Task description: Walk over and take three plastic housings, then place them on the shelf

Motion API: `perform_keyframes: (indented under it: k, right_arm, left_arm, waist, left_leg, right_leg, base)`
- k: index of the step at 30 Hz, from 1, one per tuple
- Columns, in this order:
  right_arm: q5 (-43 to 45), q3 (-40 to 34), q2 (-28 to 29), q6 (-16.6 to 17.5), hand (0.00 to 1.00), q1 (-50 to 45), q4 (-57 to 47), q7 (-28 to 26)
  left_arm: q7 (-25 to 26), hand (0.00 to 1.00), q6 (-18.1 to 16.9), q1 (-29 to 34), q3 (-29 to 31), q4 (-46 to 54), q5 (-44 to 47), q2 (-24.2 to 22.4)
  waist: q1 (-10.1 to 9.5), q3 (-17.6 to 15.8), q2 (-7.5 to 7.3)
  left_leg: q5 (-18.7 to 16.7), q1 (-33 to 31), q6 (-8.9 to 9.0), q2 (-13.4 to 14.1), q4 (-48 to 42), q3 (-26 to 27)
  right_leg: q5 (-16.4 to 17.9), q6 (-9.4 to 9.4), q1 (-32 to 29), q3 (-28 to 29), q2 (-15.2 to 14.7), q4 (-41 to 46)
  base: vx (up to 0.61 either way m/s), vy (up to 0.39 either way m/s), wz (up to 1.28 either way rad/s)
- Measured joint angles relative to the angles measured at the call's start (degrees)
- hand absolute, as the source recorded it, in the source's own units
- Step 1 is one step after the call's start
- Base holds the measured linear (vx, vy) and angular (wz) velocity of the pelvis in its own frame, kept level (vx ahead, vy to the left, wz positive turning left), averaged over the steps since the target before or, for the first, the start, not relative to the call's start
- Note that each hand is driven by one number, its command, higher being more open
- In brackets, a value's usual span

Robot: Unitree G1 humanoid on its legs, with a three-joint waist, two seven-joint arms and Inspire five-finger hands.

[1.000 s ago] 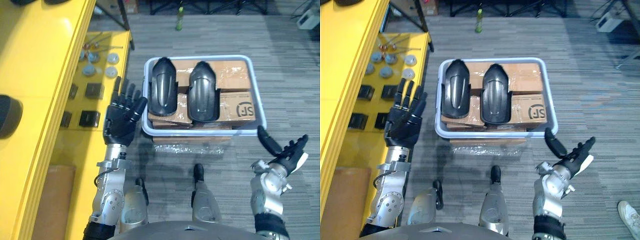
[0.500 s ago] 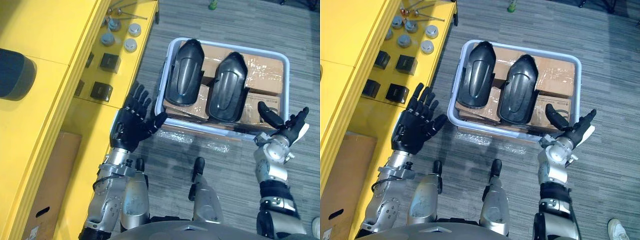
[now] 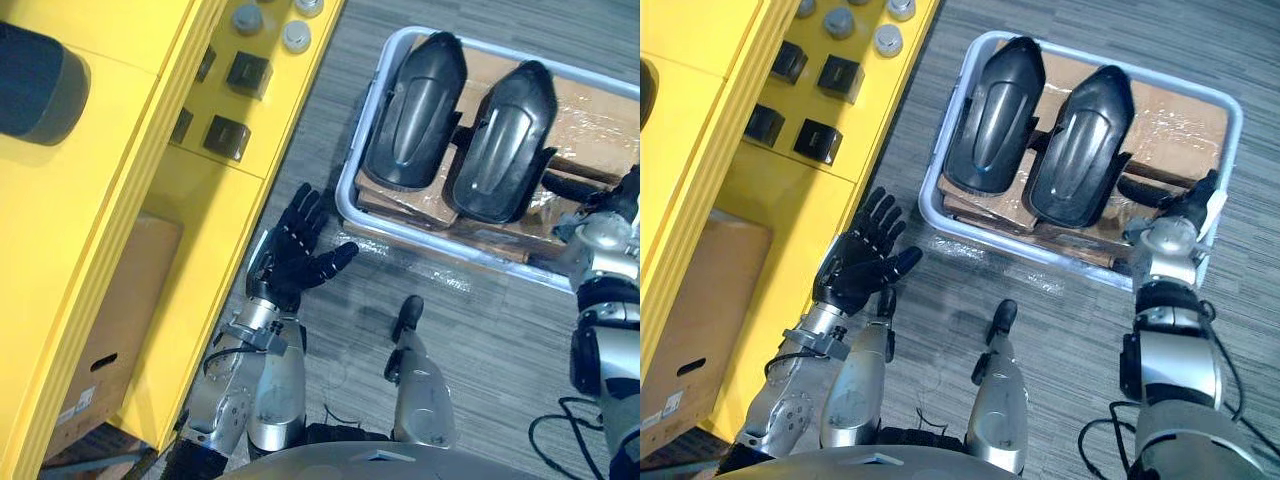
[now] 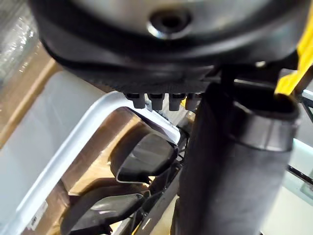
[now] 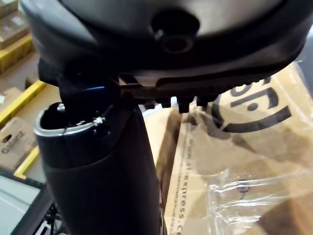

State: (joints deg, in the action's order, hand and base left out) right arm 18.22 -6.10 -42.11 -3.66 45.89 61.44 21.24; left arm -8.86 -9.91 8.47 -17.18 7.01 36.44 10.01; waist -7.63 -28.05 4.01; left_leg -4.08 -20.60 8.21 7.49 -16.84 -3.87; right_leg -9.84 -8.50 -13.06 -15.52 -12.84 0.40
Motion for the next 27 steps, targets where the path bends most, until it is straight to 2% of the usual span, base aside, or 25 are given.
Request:
perform_keyframes:
  k: [4, 9, 15, 17, 22, 27]
  right_arm:
    - [-2.34, 1.88, -1.57, -1.08, 1.00, 3.04, 3.35, -2.21]
    - [-3.99, 3.39, -1.85, -1.53, 1.00, 3.70, 4.08, -2.39]
    - [-4.11, 3.36, -2.68, -2.31, 1.00, 4.52, 2.66, 0.83]
    - [-4.12, 3.28, -4.63, -2.91, 1.00, 4.49, -1.65, 2.45]
    - [-4.28, 2.01, -7.73, -3.21, 1.00, 4.44, -12.10, 4.82]
    - [-4.36, 0.98, -7.60, -4.17, 1.00, 2.55, -14.32, 4.88]
  left_arm:
    - [0.00, 1.00, -0.11, 0.08, -0.39, -1.21, 0.05, 0.02]
    - [-0.02, 1.00, -1.35, 0.62, -0.59, -1.97, 1.23, -0.04]
    - [-0.70, 1.00, -1.44, 1.19, -0.52, -1.77, 1.20, -0.04]
    - [-1.02, 1.00, -1.43, 1.72, -0.48, -0.74, 1.19, 0.01]
    - [-1.42, 1.00, -1.44, 5.01, 0.41, 4.68, 1.23, 0.30]
    - [-2.87, 1.00, -1.17, 5.37, 0.68, 4.95, 1.50, 2.13]
  waist:
    - [-0.36, -0.05, 0.09]
    - [-0.35, -0.05, 0.10]
    - [0.02, -0.07, 0.06]
    - [0.24, -0.12, -0.02]
    - [0.78, -0.54, -0.86]
    - [0.33, 0.13, -2.55]
  left_leg:
    - [0.60, -1.35, 0.08, -0.17, -0.01, -1.22]
    - [0.76, -1.35, 0.08, -0.16, -0.03, -1.27]
    - [0.82, -0.17, 0.12, 0.09, 0.06, -1.08]
    - [0.81, 0.64, 0.12, 0.18, 0.18, -0.66]
    - [0.58, 4.84, 0.43, 1.25, 1.24, 0.80]
    - [1.44, 8.40, 1.13, 2.60, 4.37, 1.59]
  right_leg:
    - [0.01, 0.02, -0.75, -1.12, -0.09, 0.48]
    - [0.05, 0.08, -0.74, -1.21, -0.09, 0.62]
    - [0.10, 0.15, 0.26, -1.14, 0.08, 0.69]
    - [0.10, 0.15, 0.85, -0.81, 0.09, 0.65]
    - [0.37, 0.58, 3.81, 0.23, 0.86, 0.34]
    - [0.72, 1.17, 5.98, 0.31, 2.15, -0.56]
  base:
    - [-0.02, -0.001, 0.14]
    - [0.00, 0.000, 0.00]
    - [0.00, 0.000, 0.00]
    - [0.01, 0.002, -0.07]
    - [0.01, -0.009, -0.13]
    - [0.01, -0.033, -0.07]
